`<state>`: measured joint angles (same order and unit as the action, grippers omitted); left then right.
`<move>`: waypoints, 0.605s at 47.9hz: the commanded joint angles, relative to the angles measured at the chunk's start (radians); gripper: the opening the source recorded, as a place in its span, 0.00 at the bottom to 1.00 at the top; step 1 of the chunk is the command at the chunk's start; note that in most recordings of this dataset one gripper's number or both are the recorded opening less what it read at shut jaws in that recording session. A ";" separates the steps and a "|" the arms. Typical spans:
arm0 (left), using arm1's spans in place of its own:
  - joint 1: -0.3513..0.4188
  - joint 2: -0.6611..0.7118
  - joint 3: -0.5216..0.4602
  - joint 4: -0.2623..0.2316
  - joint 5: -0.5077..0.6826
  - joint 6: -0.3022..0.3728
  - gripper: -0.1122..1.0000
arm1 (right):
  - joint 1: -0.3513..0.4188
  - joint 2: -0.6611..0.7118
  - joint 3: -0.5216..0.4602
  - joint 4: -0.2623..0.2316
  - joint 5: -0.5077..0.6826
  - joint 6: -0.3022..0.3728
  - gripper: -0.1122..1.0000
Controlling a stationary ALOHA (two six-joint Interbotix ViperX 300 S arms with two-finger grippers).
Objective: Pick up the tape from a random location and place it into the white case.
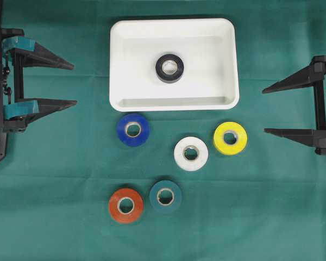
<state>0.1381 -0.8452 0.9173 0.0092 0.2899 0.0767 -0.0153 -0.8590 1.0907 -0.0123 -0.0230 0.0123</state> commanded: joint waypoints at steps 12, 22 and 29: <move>-0.003 0.005 -0.015 -0.005 -0.023 -0.005 0.84 | 0.066 0.003 -0.028 0.006 0.009 0.003 0.91; -0.005 0.006 -0.015 -0.006 -0.025 -0.006 0.84 | 0.081 0.003 -0.028 0.009 0.025 0.002 0.91; -0.006 0.005 -0.015 -0.005 -0.025 -0.006 0.84 | 0.083 0.003 -0.028 0.009 0.025 0.002 0.91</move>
<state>0.1350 -0.8422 0.9173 0.0061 0.2746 0.0721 0.0644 -0.8575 1.0907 -0.0061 0.0046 0.0123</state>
